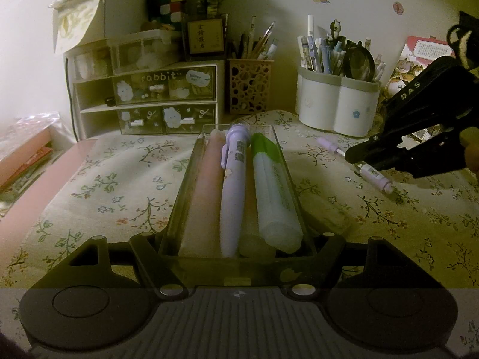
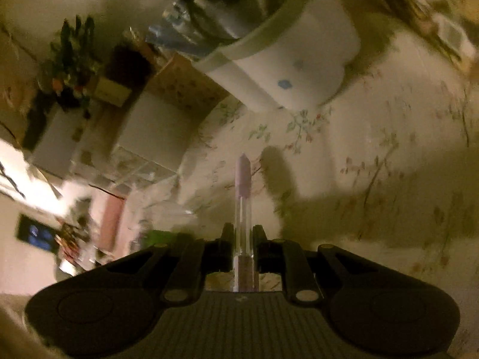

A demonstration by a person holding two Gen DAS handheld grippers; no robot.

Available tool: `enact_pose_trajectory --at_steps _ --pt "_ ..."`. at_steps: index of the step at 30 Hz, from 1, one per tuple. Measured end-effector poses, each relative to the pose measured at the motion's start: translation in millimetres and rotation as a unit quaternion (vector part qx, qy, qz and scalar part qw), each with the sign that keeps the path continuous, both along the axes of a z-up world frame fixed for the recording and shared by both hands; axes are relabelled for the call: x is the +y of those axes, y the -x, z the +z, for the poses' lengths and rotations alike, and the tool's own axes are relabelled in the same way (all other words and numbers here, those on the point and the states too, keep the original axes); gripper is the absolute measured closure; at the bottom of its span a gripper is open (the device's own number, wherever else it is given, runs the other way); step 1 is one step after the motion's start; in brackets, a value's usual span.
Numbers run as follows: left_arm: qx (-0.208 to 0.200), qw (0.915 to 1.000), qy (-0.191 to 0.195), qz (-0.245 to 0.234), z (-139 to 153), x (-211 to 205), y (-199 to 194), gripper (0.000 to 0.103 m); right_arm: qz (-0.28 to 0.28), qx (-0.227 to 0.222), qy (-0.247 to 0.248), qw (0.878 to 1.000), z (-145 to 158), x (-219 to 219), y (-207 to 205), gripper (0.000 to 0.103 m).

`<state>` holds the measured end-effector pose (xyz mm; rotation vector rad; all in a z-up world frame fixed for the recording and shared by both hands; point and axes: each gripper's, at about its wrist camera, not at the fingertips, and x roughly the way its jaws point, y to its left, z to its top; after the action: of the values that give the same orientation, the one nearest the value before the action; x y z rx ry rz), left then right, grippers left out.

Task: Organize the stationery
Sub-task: 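Carry the thin lilac pen to the tray and release it inside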

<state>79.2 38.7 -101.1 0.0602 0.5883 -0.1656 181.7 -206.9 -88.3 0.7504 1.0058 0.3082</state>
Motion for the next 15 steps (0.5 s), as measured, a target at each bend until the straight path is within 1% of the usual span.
enact_pose_trajectory --at_steps 4,7,10,13,15 --pt "0.0 1.0 0.0 0.0 0 0 0 0.03 -0.029 0.006 -0.036 0.999 1 0 8 0.085" --pt "0.0 1.0 0.0 0.0 0 0 0 0.03 -0.033 0.006 -0.061 0.998 3 5 15 0.085" --pt "0.0 1.0 0.0 0.0 0 0 0 0.03 -0.033 0.002 -0.056 0.998 6 14 18 0.085" --pt "0.0 1.0 0.0 0.0 0 0 0 0.03 -0.042 0.013 -0.069 0.997 1 14 19 0.085" --pt "0.0 1.0 0.0 0.0 0 1 0 0.03 -0.051 0.019 -0.07 0.996 -3 12 22 0.085"
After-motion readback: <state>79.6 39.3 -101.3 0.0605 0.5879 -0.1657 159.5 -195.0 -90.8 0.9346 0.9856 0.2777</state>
